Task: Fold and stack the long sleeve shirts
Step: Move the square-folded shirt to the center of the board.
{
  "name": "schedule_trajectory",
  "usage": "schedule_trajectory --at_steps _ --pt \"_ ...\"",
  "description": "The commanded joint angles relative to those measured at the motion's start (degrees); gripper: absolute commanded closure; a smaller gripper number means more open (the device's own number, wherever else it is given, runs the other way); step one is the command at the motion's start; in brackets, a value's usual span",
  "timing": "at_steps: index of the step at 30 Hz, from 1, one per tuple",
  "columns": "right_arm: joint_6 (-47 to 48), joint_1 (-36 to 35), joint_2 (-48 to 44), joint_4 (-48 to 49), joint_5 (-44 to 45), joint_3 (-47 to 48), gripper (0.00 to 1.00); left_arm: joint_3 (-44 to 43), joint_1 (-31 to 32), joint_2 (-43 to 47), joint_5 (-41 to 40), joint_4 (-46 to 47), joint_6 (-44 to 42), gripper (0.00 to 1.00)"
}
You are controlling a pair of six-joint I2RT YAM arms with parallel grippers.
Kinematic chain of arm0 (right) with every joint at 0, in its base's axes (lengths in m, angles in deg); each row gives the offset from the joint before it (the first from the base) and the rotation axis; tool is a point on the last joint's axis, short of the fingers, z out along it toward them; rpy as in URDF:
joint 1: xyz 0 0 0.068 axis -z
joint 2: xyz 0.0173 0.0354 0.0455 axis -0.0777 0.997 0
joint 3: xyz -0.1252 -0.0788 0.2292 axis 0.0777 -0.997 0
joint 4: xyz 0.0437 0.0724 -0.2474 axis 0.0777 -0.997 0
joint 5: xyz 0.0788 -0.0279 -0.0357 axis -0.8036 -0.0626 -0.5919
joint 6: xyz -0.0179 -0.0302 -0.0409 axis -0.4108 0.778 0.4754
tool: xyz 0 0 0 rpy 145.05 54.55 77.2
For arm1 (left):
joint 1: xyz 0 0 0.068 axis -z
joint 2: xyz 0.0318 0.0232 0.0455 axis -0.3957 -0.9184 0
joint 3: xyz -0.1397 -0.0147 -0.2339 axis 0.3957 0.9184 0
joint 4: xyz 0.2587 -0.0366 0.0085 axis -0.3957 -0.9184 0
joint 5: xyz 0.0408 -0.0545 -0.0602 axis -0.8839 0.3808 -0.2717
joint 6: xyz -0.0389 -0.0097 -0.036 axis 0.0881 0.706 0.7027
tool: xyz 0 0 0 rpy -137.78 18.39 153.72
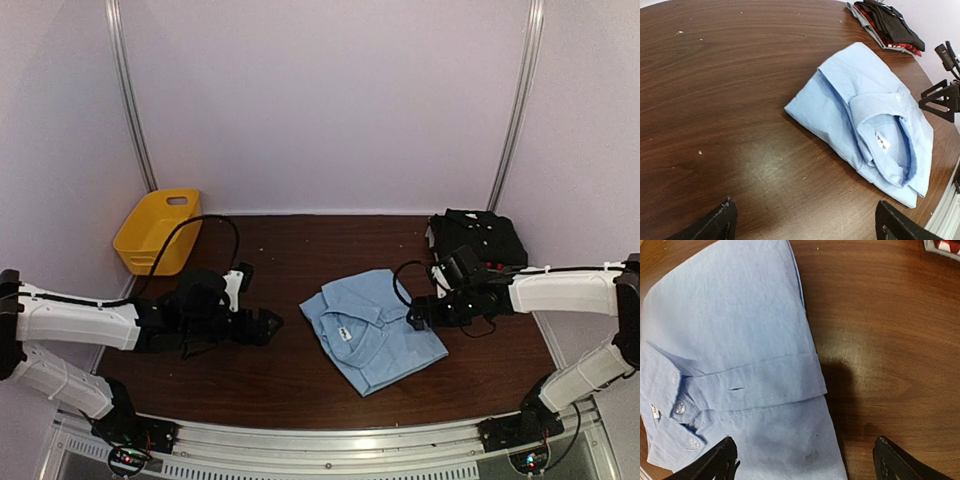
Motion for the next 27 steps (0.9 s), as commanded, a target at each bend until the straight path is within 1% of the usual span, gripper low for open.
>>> schedule_trajectory --at_steps 1,4,6,9,11,14,18,21,22,24,27 --pt "-0.4 3.0 -1.9 8.2 -7.7 -4.7 0.05 -0.9 -0.3 -5.8 8.5 11.1 3.5 0.03" --pt "-1.3 3.3 -1.9 10.4 -9.7 -7.7 0.05 -2.3 -0.3 -10.4 12.3 14.4 5.1 0.05" --pt "-2.1 3.3 -1.9 12.4 -11.7 -10.0 0.07 -3.1 -0.3 -13.0 13.8 16.2 6.4 0.06" --pt "-3.6 2.4 -2.7 15.2 -14.4 -13.5 0.1 -3.8 -0.3 -15.3 14.4 17.8 7.9 0.07" --pt "-5.3 0.6 -3.8 17.2 -15.1 -16.1 0.11 -4.2 -0.3 -15.8 14.2 17.7 8.4 0.07" --pt "-9.5 -4.6 -6.1 20.6 -14.5 -19.4 0.13 -4.3 -0.6 -15.5 12.6 16.0 8.9 0.07" --pt "-16.2 -16.5 -6.5 24.6 -8.7 -20.3 0.13 -2.7 -2.4 -12.5 10.1 11.3 9.9 0.07" --pt "-20.3 -26.3 -1.9 29.5 -5.9 -17.7 0.13 -0.7 -4.5 -6.9 7.9 6.6 9.7 0.07" --pt "-20.8 -29.0 1.0 30.2 -4.9 -15.3 0.13 -0.2 -5.2 -4.8 5.6 4.4 9.5 0.07" --pt "-19.7 -33.9 8.0 30.1 -4.1 -8.2 0.13 0.6 -6.4 -0.4 2.7 0.2 8.8 0.06" --pt "-15.6 -39.1 18.8 26.7 -4.7 4.9 0.13 1.4 -7.2 5.5 -1.0 -5.5 8.5 0.05"
